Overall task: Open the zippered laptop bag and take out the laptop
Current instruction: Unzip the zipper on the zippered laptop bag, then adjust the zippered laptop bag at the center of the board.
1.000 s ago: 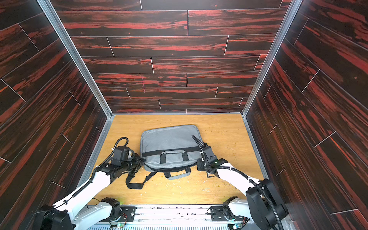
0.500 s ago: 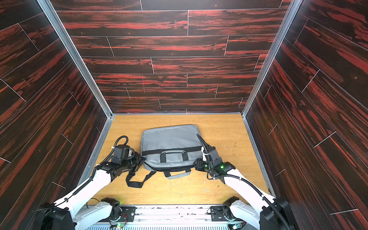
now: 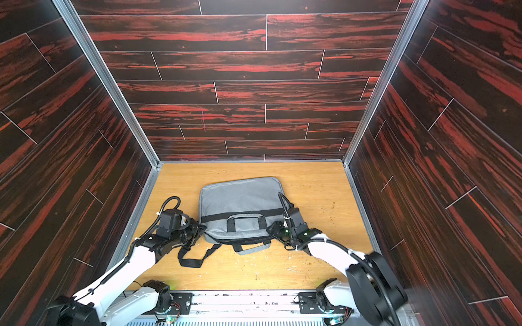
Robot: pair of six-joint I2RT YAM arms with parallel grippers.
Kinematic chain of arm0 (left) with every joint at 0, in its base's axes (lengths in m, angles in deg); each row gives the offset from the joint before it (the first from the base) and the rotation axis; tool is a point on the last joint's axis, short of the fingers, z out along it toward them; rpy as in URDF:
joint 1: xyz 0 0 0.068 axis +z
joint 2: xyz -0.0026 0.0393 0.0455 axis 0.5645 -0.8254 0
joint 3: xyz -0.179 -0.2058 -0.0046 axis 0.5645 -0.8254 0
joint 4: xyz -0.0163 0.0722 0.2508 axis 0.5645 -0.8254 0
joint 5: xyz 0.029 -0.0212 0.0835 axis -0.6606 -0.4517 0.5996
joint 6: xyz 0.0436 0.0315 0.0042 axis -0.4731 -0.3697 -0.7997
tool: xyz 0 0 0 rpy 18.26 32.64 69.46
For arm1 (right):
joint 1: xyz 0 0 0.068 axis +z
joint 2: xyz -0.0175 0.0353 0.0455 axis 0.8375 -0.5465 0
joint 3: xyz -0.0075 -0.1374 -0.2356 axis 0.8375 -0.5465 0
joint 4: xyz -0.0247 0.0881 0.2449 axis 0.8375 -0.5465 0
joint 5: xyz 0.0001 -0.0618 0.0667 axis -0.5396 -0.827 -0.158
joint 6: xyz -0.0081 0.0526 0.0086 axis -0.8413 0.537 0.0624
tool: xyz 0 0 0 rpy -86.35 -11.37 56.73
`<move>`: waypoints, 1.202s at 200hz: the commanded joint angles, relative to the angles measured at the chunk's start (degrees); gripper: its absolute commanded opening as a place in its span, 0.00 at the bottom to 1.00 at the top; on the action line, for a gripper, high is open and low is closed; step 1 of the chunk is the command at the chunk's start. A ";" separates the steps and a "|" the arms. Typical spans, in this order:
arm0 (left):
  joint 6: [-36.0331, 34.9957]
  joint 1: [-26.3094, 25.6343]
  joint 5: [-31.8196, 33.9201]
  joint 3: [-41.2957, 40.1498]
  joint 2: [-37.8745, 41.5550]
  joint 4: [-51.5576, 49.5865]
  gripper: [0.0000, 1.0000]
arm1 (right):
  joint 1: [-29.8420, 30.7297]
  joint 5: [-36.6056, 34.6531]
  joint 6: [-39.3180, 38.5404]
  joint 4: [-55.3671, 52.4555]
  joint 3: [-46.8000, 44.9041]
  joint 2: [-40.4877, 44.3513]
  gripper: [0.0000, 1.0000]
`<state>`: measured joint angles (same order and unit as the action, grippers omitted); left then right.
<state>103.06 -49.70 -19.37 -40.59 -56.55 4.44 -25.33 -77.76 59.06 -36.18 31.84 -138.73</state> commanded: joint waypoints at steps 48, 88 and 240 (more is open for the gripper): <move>1.95 -0.53 -0.27 -3.38 5.47 -2.59 0.00 | -0.94 0.58 -2.32 3.16 7.24 -7.58 0.12; 8.74 -5.54 4.48 -7.17 12.46 -4.06 0.00 | -2.33 5.64 -11.07 2.67 17.42 -16.94 0.09; 27.38 -31.24 22.65 0.20 -9.83 9.65 0.08 | -1.63 21.10 -20.35 -5.63 62.03 -54.77 0.12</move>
<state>128.11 -79.62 2.57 -41.94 -65.03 9.77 -28.58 -62.37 39.87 -39.53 89.41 -187.95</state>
